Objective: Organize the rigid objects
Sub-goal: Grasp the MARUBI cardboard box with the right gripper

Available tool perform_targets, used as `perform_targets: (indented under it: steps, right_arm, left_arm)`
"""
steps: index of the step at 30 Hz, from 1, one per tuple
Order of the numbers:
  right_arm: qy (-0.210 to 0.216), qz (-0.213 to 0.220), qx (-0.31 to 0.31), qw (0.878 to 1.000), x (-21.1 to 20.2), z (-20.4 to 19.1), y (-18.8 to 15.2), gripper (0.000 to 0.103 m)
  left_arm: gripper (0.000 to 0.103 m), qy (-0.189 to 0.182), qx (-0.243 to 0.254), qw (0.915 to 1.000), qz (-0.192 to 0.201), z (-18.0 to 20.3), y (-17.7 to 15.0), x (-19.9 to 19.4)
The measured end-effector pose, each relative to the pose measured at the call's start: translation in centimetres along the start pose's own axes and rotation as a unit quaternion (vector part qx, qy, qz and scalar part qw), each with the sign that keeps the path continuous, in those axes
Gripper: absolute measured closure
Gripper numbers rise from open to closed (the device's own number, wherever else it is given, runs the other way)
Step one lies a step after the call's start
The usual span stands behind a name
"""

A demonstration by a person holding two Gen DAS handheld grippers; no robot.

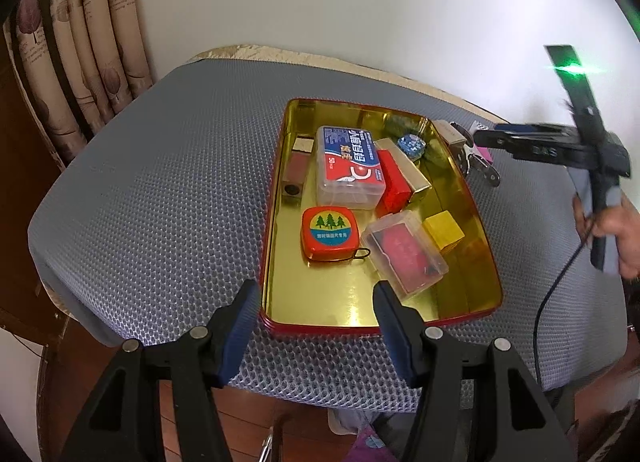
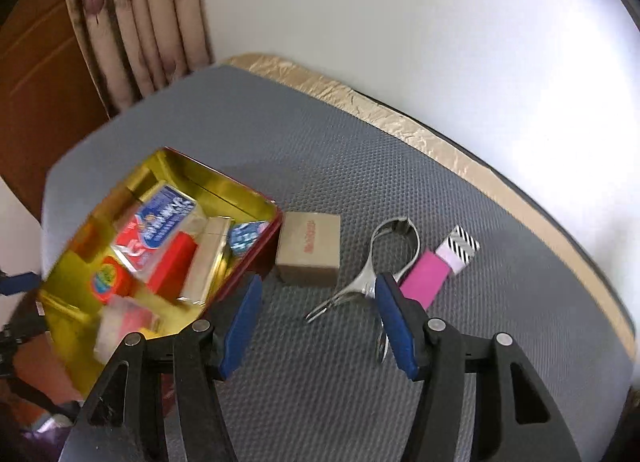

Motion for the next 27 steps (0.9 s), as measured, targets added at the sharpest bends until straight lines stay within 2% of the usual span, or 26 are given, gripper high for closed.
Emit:
perform_targets:
  steps: [5, 12, 16, 21, 24, 27]
  right_arm:
    - [0.004, -0.034, -0.038, 0.999, 2.7, -0.6, 0.8, 0.047]
    - [0.0, -0.054, -0.069, 0.996, 4.9, -1.4, 1.5, 0.048]
    - [-0.009, -0.069, -0.081, 0.994, 6.4, -1.3, 1.9, 0.057]
    - [-0.018, -0.079, -0.09, 0.993, 7.6, -1.3, 2.6, 0.059]
    - [-0.024, -0.067, -0.084, 0.994, 7.1, -1.3, 2.7, 0.06]
    - [-0.021, -0.012, -0.042, 0.999, 3.5, -0.2, 2.7, 0.06]
  left_arm:
    - [0.043, 0.006, 0.004, 1.0, -0.006, 0.0, 0.1, 0.4]
    - [0.042, -0.002, -0.002, 1.0, -0.008, -0.2, 0.2, 0.3]
    - [0.042, 0.005, 0.006, 0.9999, -0.009, 0.0, 0.1, 0.3]
    - [0.041, 0.006, 0.01, 0.9999, -0.008, 0.2, 0.2, 0.4]
    - [0.041, 0.007, 0.011, 0.9999, -0.009, 0.2, 0.2, 0.4]
    - [0.041, 0.007, 0.012, 0.9999, -0.01, 0.3, 0.2, 0.5]
Point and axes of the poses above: each gripper's, at about its wrist camera, not at the fingertips, and x roughly the way its jaws point, z to its right, y to its top, the point moved 5 cm from there along x, roughly the way its jaws point, and after that the axes turned 4 degrees about -z, right-handed, at the moved point
